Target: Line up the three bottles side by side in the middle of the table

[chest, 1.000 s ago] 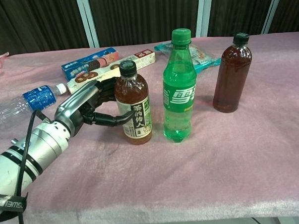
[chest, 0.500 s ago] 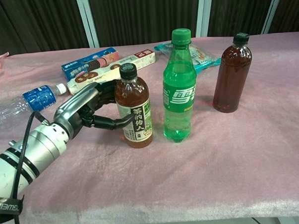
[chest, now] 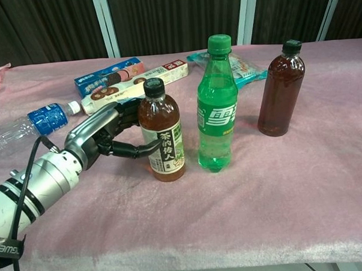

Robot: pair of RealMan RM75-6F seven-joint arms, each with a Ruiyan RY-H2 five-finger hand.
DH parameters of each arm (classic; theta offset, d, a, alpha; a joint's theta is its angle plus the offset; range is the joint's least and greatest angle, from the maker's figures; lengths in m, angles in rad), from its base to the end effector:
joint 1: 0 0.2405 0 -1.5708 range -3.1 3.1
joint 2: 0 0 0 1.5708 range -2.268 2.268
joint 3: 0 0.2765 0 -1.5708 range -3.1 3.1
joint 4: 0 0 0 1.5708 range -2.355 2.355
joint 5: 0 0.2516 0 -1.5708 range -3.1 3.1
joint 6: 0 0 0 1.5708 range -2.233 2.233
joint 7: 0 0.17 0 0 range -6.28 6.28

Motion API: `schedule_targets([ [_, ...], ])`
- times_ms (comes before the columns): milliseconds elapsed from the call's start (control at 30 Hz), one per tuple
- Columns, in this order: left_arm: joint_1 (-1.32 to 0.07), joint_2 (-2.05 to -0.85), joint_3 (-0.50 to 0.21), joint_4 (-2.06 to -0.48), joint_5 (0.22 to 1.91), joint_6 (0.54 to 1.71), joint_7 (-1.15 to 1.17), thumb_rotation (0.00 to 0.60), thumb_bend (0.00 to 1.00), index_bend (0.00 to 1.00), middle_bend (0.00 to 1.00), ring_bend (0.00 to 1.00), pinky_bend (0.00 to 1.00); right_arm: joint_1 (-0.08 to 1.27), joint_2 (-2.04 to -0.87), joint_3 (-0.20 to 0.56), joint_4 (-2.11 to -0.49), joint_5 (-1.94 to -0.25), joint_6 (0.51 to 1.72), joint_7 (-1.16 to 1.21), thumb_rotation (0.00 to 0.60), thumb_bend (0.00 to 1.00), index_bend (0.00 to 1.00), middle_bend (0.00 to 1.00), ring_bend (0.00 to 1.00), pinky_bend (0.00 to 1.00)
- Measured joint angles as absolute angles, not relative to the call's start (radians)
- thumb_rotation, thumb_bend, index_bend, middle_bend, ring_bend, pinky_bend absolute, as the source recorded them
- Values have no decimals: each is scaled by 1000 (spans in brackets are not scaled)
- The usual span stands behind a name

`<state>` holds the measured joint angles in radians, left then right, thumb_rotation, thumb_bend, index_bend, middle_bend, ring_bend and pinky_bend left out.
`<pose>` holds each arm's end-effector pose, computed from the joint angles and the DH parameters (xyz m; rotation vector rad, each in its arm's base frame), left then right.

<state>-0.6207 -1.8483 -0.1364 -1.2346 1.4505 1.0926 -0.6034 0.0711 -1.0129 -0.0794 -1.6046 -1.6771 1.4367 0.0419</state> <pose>-0.1415 0.3347 -0.1411 -1.5478 -1.7440 -1.5812 -0.3517 -0.1707 0.1299 1.6382 -0.9273 0.7984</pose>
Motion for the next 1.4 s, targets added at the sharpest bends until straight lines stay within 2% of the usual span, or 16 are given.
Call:
schedule_targets([
  [100,-620,-1846,-137,-1236,1447,1091,-609,600,361,191,282,180,59,71,-1013,-81,-1603,-1681,1437,42,600,354,0,0,0,96],
  [233,-619,-1843,-134,-1236,1452,1092,-614,600,334,79,43,73,49,71,-1013,-81,-1602,-1682,1440,44,600,355,0,0,0,96],
  [300,-618,-1841,-134,-1238,1454,1096,-617,600,330,25,3,38,45,70,-1013,-80,-1601,-1681,1443,45,600,355,0,0,0,96],
  [667,-585,-1785,-109,-1260,1497,1164,-636,600,316,0,0,0,11,67,-1007,-78,-1598,-1681,1451,60,600,354,0,0,0,96],
  [833,-503,-1674,-51,-1209,1563,1325,-529,600,321,0,0,0,0,66,-1010,-66,-1588,-1670,1463,94,600,355,0,0,0,96],
  [967,-415,-1582,-21,-1190,1556,1404,-325,600,330,0,0,0,0,88,-1036,-45,-1569,-1660,1451,132,600,351,0,0,0,96],
  [1067,-323,-1516,-13,-1192,1516,1462,-129,600,331,0,0,0,0,120,-1065,-23,-1546,-1648,1423,172,600,328,0,0,0,96],
  [1167,-205,-1471,-13,-1179,1477,1577,28,600,330,0,0,0,0,162,-1093,9,-1527,-1625,1383,235,600,301,0,0,0,96],
  [1300,-125,-1456,-21,-1115,1456,1690,63,600,330,0,0,0,0,250,-1159,81,-1479,-1574,1315,347,600,299,0,0,0,96],
  [1400,-113,-1454,-28,-1088,1455,1703,33,600,332,0,0,0,0,319,-1236,124,-1411,-1539,1264,373,600,299,0,0,0,109],
])
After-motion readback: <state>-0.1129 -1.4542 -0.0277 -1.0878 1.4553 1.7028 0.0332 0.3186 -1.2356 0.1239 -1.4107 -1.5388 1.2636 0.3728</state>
